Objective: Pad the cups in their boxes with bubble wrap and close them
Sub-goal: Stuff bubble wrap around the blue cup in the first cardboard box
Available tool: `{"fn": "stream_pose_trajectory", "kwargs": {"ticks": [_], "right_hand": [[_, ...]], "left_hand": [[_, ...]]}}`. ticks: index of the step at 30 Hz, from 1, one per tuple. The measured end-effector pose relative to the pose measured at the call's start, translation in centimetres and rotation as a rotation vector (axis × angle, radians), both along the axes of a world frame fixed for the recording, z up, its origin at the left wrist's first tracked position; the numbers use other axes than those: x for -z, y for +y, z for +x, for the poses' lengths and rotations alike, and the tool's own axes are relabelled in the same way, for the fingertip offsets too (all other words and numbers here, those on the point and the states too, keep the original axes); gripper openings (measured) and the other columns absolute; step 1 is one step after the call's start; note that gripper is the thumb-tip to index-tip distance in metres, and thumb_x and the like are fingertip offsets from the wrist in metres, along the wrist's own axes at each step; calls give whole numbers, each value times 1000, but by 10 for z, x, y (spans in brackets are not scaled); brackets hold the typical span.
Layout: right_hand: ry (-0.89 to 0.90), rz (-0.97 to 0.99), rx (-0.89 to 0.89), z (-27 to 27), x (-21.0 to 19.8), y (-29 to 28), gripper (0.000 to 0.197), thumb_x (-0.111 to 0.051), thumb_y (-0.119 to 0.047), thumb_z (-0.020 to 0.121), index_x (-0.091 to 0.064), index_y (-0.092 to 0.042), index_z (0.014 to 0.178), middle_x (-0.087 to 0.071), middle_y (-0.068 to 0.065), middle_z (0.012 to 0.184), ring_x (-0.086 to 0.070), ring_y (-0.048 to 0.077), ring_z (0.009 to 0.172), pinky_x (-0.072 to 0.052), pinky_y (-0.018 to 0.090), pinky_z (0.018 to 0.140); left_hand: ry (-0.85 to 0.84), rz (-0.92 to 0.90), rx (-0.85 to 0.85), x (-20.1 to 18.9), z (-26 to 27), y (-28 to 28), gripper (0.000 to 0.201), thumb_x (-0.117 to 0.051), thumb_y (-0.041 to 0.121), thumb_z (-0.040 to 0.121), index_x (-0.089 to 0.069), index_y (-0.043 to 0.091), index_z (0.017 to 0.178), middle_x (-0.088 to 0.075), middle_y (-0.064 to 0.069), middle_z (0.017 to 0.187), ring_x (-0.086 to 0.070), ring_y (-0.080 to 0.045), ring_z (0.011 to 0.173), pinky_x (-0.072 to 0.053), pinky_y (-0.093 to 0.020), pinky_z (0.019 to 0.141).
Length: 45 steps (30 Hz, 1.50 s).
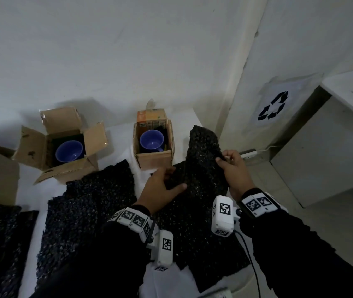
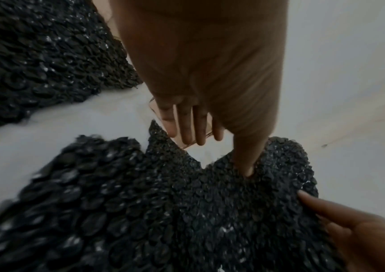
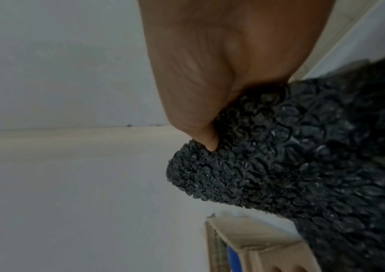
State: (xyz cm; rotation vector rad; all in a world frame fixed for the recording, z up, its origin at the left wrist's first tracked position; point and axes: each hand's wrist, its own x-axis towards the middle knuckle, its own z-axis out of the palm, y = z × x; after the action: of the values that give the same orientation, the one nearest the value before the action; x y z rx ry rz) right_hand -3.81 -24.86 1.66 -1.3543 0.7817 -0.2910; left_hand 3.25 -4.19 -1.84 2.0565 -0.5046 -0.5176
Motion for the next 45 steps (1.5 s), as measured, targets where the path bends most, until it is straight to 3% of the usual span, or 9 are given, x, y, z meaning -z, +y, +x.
{"fn": "stream_pose_trajectory", "kwargs": {"ticks": [7, 13, 18, 23, 26, 30, 35, 41, 45], "right_hand": [[-168, 227, -210, 23, -54, 15, 28, -52, 2, 94, -53, -25, 104, -71, 9, 82, -68, 22, 68, -57, 33, 61], [36, -79, -301, 28, -48, 18, 17, -59, -1, 89, -67, -12, 97, -67, 12, 89, -62, 23, 83, -51, 31, 74], [5, 46, -348, 36, -44, 27, 37, -66, -14, 88, -54, -23, 122, -59, 1, 120, -62, 16, 103, -50, 25, 75], [-40, 152, -443, 50, -47, 35, 41, -61, 3, 87, -50, -18, 121, -68, 21, 103, -69, 33, 88, -58, 42, 79], [-25, 91, -473, 57, -52, 41, 27, -61, 6, 86, -59, -14, 104, -70, 18, 88, -69, 29, 76, -57, 36, 70], [12, 92, -337, 68, -54, 45, 44, -72, -4, 81, -52, -14, 119, -66, 19, 97, -69, 26, 76, -56, 33, 65], [-194, 402, -431, 71, -50, 40, 69, -55, 19, 83, -42, -23, 136, -68, 19, 108, -69, 29, 94, -56, 36, 76], [-228, -156, -680, 82, -44, 43, 75, -80, -1, 73, -49, -32, 134, -52, -2, 135, -53, 13, 122, -48, 31, 99], [-307, -289, -484, 106, -41, 49, 36, -76, 4, 74, -60, -10, 103, -64, 4, 104, -62, 15, 100, -51, 36, 87]], "left_hand": [[727, -431, -161, -45, 7, -35, 54, -61, 54, 86, -47, 30, 133, -73, -3, 111, -72, -19, 95, -55, -35, 81], [687, -669, -320, -62, 24, -41, 10, -61, 16, 94, -60, 10, 101, -70, -6, 99, -67, -17, 90, -57, -26, 78], [743, -701, -293, -72, 34, -35, 15, -56, 16, 97, -55, 11, 111, -66, -15, 111, -63, -26, 100, -52, -39, 91], [40, -449, -290, -68, 45, -23, 43, -68, 9, 87, -47, 25, 121, -60, -1, 107, -62, -12, 95, -55, -30, 87], [-250, -307, -68, -67, 51, -13, 39, -59, 21, 90, -57, 26, 128, -54, 2, 119, -56, -10, 109, -49, -23, 93], [-12, -288, 4, -65, 48, -4, 35, -63, 42, 88, -69, 20, 115, -71, 4, 105, -66, -7, 100, -55, -28, 87], [-40, -176, -120, -60, 66, 4, 11, -67, 22, 90, -71, 12, 87, -68, 4, 71, -63, 2, 64, -49, -19, 63], [90, -124, -169, -76, 88, -1, 25, -62, 24, 92, -72, 2, 83, -70, -14, 82, -67, -26, 83, -53, -41, 80], [410, -278, -168, -80, 97, -1, 28, -68, 35, 87, -69, 13, 104, -72, -9, 97, -69, -20, 90, -56, -29, 73]]}}
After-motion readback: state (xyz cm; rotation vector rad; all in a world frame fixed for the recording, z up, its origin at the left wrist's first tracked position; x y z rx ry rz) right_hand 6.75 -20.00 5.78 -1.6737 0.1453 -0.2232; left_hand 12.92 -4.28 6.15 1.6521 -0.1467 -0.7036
